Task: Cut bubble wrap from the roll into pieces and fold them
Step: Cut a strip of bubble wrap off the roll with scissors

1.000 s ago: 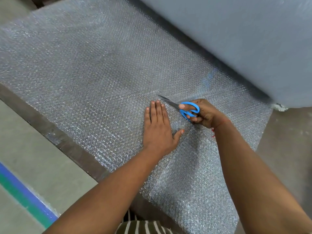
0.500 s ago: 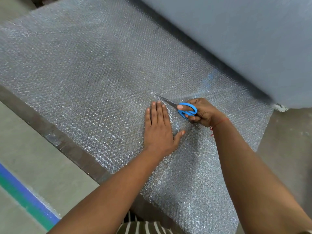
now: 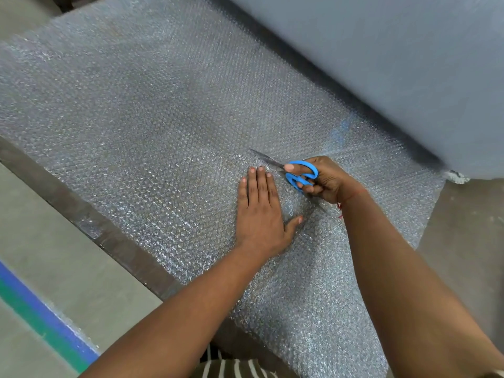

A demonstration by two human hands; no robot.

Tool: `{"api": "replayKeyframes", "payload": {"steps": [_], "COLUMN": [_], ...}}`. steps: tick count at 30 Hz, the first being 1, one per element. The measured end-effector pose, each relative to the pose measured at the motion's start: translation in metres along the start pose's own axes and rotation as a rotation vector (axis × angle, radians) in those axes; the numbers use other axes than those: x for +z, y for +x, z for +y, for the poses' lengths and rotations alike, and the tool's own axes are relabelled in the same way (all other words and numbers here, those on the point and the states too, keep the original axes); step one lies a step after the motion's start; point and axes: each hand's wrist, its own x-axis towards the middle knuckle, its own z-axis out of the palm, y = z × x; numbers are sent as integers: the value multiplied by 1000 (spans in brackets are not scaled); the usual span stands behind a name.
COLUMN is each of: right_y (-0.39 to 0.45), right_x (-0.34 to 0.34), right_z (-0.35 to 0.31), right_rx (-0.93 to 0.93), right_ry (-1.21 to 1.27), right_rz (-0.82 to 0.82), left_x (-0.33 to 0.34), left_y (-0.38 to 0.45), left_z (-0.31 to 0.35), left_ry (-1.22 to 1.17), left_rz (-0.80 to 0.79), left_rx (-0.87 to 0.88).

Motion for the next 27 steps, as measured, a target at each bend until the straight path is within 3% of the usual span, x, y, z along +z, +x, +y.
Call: {"api": "replayKeyframes", "payload": {"steps": [27], "right_y": [15], "right_x": [24], "right_z": [-18], "right_rx": [-14], "right_ry": [-3], "right_rz": [13], "left_x": [0], "left_y": [1], "left_z": [0], "left_ry": [-39], "left_rz": [5], "left_rx": [-3]}}
